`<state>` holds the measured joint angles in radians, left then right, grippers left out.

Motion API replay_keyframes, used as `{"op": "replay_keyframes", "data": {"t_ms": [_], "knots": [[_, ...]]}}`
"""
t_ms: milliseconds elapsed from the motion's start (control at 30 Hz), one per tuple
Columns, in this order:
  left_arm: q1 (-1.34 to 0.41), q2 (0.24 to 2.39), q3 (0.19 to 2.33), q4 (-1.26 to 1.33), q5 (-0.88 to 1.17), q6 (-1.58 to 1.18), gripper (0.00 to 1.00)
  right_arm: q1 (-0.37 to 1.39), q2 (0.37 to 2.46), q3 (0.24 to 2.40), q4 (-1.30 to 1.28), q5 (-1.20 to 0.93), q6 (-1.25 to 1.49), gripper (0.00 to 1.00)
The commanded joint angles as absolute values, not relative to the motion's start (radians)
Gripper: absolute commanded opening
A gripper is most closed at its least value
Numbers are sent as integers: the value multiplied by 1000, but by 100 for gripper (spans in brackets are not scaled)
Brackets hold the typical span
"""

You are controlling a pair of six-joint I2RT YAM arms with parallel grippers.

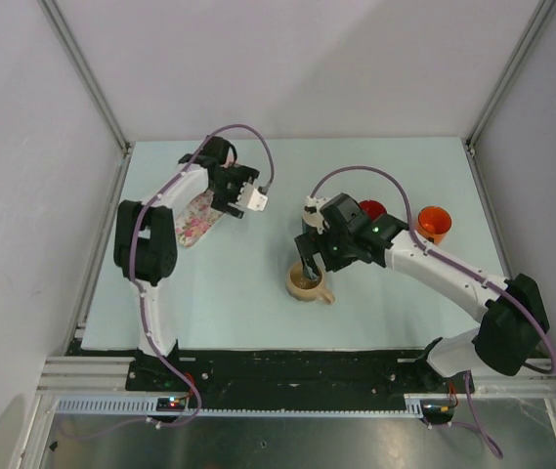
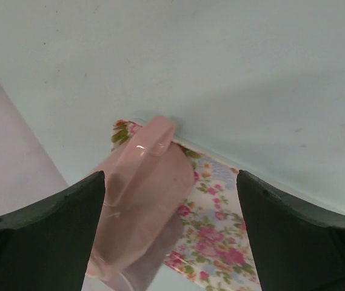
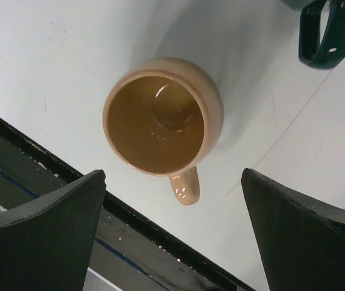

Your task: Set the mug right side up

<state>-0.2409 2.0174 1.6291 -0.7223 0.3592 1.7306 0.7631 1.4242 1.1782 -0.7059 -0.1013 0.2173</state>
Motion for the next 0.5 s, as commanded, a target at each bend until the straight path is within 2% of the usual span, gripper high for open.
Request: {"op": "replay_keyframes", "data": {"t_ms": [0,167,367,467], "knots": [[-260,2076,1752,-709,309,1813,93,761,1398,1148,-682,-110,256,99],[-279,2151,1802,-708,248,1832,88,760,1414,1133,-681,-115,268,99],[-280,2215,1830,-710,162,1854,69,757,1418,1132,-683,-119,264,99],[-284,2224,1824,-710,143,1850,54,753,1416,1132,-682,-122,263,99]]}}
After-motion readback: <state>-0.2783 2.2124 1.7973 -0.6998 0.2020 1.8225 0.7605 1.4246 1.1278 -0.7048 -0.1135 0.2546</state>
